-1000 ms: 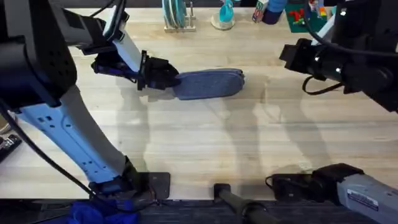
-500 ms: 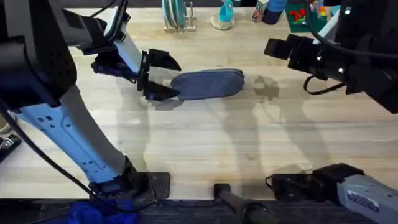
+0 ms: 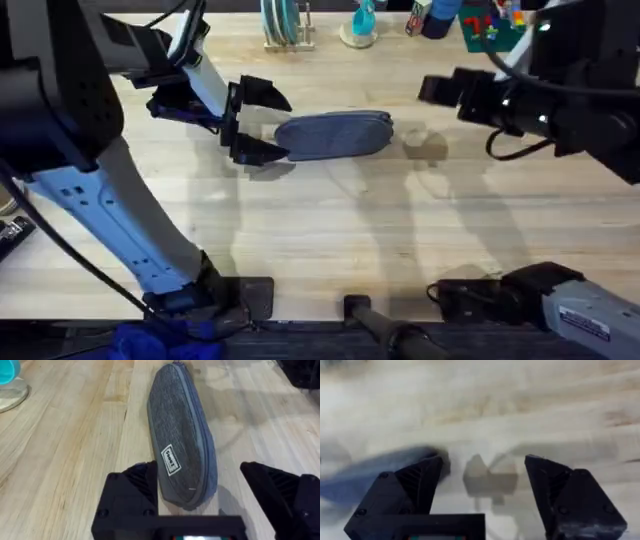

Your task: Unzip the bag, pick up the pens from the table one at a time and place them inside, then zip the bag closed.

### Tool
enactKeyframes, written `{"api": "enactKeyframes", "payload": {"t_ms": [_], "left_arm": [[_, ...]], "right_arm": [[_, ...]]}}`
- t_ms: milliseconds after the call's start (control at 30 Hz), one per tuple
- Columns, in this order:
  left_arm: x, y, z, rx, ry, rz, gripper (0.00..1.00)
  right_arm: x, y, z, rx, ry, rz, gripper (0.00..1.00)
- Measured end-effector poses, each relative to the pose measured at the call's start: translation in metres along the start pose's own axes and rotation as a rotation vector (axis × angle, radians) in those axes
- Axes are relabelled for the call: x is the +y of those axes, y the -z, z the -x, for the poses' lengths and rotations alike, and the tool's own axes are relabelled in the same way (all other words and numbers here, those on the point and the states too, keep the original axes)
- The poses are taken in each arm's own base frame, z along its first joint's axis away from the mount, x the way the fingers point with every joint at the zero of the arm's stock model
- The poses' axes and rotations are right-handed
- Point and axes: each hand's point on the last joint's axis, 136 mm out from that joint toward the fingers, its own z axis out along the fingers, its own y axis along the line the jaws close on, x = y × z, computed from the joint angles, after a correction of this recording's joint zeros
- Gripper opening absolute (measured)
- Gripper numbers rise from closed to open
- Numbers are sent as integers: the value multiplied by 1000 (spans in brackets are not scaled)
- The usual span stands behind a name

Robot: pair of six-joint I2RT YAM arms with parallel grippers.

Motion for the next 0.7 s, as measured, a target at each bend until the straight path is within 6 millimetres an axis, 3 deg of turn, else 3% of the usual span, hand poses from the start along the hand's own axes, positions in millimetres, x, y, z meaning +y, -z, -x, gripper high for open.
{"api": "enactKeyframes", "payload": {"t_ms": [133,367,700], "left_arm": [[0,0,0,0,0,0,996],[-5,2,4,-7,51,-14,995],[-16,37,31,141,231,-127,997]], "right_arm": [[17,15,-16,91,87,18,996],[46,55,-14,154,182,71,996],[47,85,-8,199,170,61,995]]}}
